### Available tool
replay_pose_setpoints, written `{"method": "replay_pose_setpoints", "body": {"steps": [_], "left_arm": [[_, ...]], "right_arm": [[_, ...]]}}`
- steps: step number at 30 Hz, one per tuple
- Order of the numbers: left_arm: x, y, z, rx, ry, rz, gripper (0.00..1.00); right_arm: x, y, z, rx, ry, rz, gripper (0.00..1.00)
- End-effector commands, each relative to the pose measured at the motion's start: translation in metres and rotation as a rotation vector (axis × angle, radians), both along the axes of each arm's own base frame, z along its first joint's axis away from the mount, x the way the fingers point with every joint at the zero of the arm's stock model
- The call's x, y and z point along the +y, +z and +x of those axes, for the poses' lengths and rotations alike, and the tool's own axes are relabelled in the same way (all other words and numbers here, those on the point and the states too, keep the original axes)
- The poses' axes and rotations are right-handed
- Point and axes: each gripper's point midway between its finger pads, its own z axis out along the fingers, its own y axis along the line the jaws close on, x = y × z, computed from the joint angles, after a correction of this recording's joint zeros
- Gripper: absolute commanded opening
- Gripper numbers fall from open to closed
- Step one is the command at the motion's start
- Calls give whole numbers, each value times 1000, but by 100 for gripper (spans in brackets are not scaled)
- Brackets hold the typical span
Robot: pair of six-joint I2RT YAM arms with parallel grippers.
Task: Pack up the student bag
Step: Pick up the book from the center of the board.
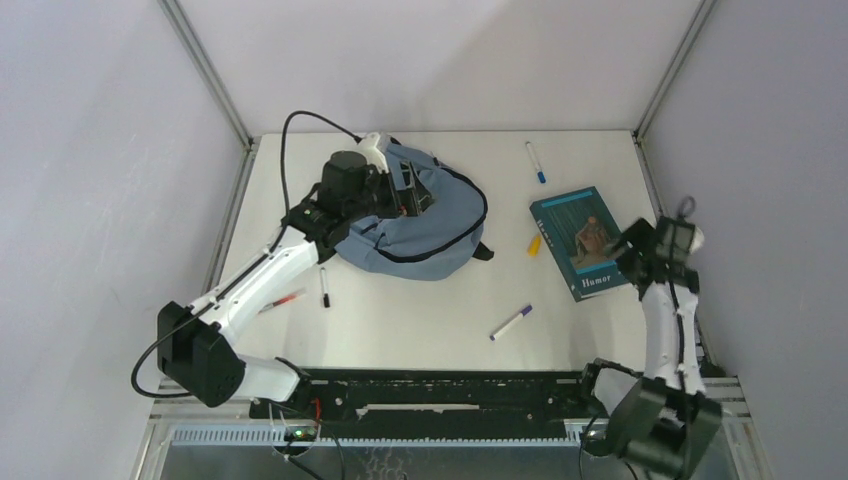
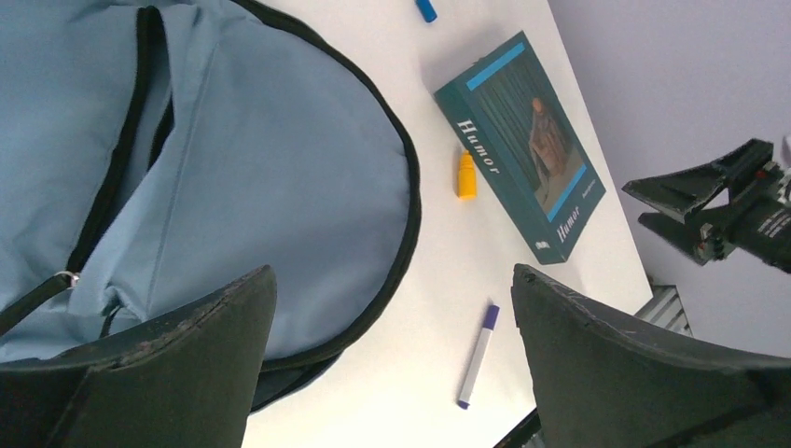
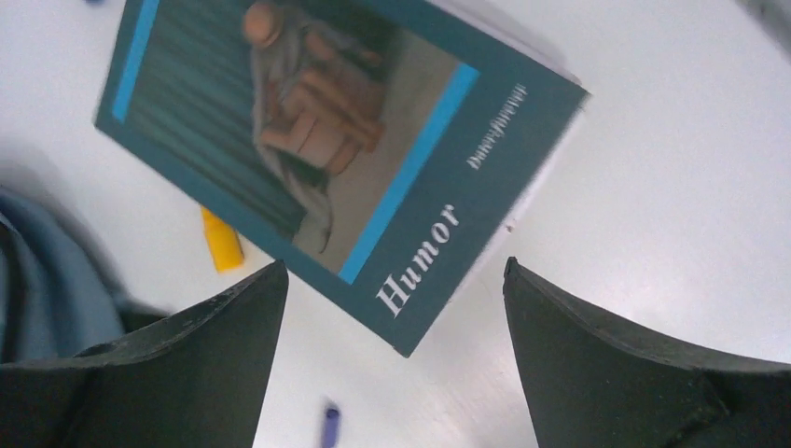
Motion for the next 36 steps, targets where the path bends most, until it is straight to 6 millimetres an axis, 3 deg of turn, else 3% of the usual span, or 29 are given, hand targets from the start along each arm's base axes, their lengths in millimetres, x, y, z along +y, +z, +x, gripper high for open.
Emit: {"method": "replay_pose_setpoints", "body": {"steps": [1, 4, 10, 15, 20, 23, 27, 36], "left_arm": [[-33, 27, -5, -77, -95, -45, 100], [-67, 32, -4, -91, -176, -10, 100], [-138, 9, 4, -39, -314, 24, 100], [-195, -18, 42, 13, -376, 28, 100], [-246, -23, 84, 54, -385, -95, 100], [-259, -29, 115, 64, -300, -196, 100], [-263, -56, 146, 100, -204, -297, 100], [-288, -88, 156, 125, -189, -418, 100]], "right_arm": [[6, -8, -5, -202, -165, 396, 94], [-10, -20, -11, -249, -249, 496, 95], [-19, -51, -7, -283, -292, 596, 97], [-24, -61, -3, -296, -298, 594, 97], [-23, -72, -3, -275, -307, 615, 96], [-23, -74, -4, -266, -315, 626, 97], [-23, -77, -7, -251, -323, 632, 96], [-17, -86, -12, -217, -317, 653, 96]]}}
